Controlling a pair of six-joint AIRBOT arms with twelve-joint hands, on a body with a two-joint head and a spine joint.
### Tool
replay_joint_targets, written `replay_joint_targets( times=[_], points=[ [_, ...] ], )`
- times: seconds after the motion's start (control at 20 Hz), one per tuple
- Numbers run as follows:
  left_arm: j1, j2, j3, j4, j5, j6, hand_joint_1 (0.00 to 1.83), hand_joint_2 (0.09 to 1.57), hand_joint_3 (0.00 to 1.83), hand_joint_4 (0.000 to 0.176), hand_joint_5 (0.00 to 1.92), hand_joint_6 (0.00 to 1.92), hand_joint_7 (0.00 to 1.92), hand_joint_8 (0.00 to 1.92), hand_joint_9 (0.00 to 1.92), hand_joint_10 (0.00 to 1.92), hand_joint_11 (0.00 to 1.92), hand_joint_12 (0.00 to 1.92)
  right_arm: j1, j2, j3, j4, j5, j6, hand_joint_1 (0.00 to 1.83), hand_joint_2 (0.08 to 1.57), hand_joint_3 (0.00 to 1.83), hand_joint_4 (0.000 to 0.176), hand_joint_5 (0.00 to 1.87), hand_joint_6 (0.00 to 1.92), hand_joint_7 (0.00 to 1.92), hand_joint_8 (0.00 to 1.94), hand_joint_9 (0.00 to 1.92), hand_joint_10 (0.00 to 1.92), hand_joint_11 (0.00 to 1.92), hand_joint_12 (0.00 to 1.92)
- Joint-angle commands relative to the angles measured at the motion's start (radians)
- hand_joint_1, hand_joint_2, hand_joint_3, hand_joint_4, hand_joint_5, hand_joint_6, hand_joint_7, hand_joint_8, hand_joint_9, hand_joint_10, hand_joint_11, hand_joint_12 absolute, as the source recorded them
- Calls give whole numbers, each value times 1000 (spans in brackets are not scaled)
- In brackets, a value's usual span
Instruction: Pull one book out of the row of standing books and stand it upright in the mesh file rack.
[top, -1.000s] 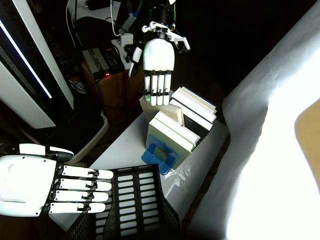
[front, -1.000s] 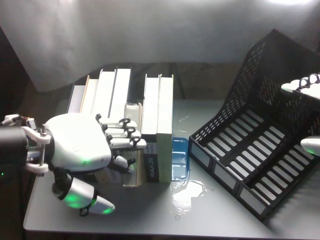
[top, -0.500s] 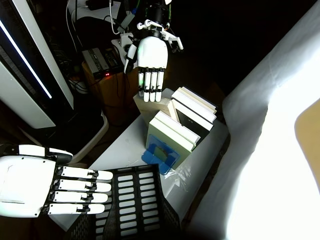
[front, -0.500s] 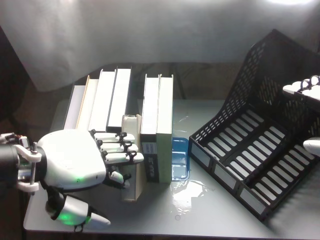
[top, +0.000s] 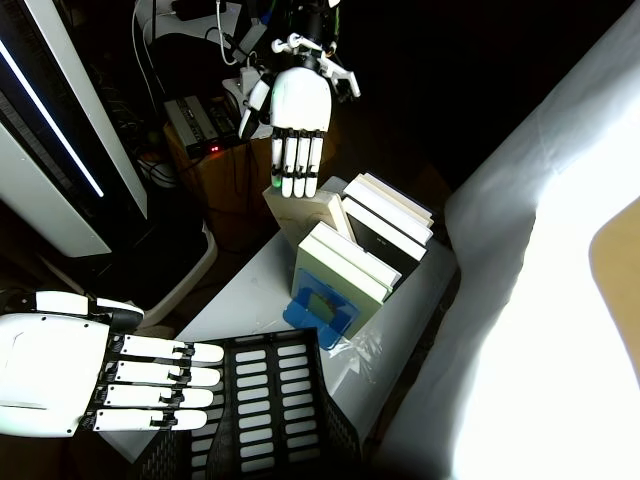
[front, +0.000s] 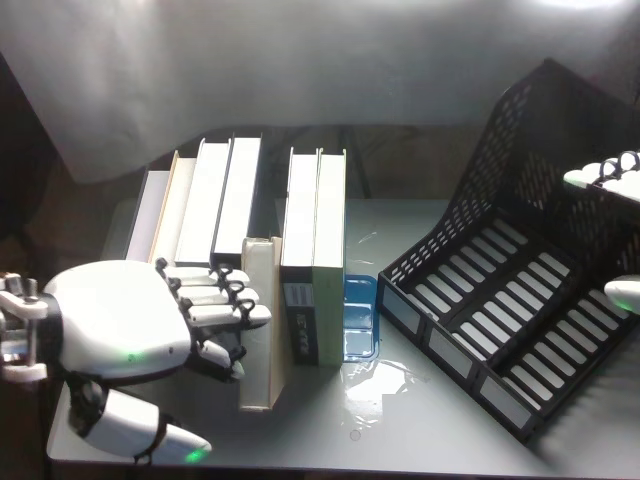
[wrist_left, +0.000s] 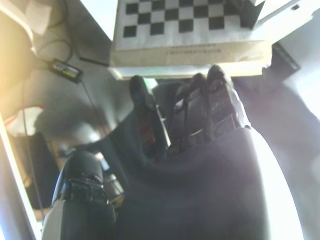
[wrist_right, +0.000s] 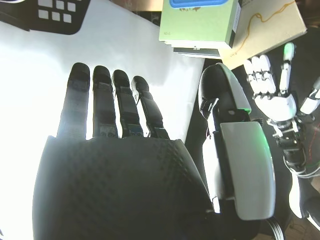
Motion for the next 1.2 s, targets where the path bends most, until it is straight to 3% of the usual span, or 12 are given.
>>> replay_joint_targets(
  times=[0.0,0.05,0.2,0.3,0.35,0.45,0.6,0.7,0.85,0.9,1.0,1.15],
  points=[
    [3,26,-9,-53,-121,1,5,1229,15,10,568,11,0,0,0,0,0,0,4,20,-5,0,118,12,471,1291,0,0,0,0,0,0,0,0,0,0],
    [13,44,-19,-101,-150,1,0,1266,28,25,471,0,0,0,0,0,0,0,6,27,-13,-12,127,16,521,1297,0,0,0,0,0,0,0,0,0,0],
    [60,96,-43,-282,-249,1,0,1304,39,29,264,0,0,0,0,0,0,0,33,49,-41,-74,141,23,559,1285,0,0,0,0,0,0,0,0,0,0],
    [114,123,-56,-445,-322,1,0,1344,48,19,98,0,0,0,0,0,0,0,66,57,-58,-141,134,31,555,1257,0,0,0,0,0,0,0,0,0,0],
    [136,128,-57,-517,-355,1,0,1362,53,0,80,0,0,0,0,0,0,0,78,57,-64,-170,126,31,599,1238,0,0,0,0,0,0,0,0,0,0],
    [192,135,-56,-655,-431,1,119,1378,33,0,28,1,0,0,0,0,0,0,122,50,-69,-245,96,46,683,1219,0,0,0,0,0,0,0,0,5,2],
    [275,135,-50,-837,-560,1,202,1344,4,12,0,0,0,0,0,0,0,0,213,14,-54,-391,10,95,713,1188,0,6,0,0,0,0,0,0,0,0],
    [320,129,-38,-930,-620,1,256,1274,0,49,0,0,0,0,0,0,0,0,285,-22,-32,-505,-58,142,825,1148,0,0,0,0,0,0,0,0,0,0],
    [363,117,-22,-1047,-692,1,297,1266,0,36,0,0,0,0,0,0,0,0,390,-70,-5,-677,-160,200,889,1111,0,0,0,0,0,0,0,0,0,0],
    [376,108,-14,-1081,-715,1,314,1269,0,11,0,0,0,0,0,0,0,0,417,-84,2,-732,-188,215,809,1123,0,0,0,0,0,0,0,0,0,0],
    [398,95,-6,-1136,-752,1,342,1270,0,12,0,0,0,0,0,0,0,0,459,-120,27,-853,-228,291,889,1101,0,0,0,0,0,0,0,0,0,0],
    [449,81,3,-1236,-832,1,346,1304,7,0,0,0,0,0,0,0,0,0,530,-191,66,-1077,-293,429,672,1147,0,0,0,0,0,0,0,0,0,0]
  ],
)
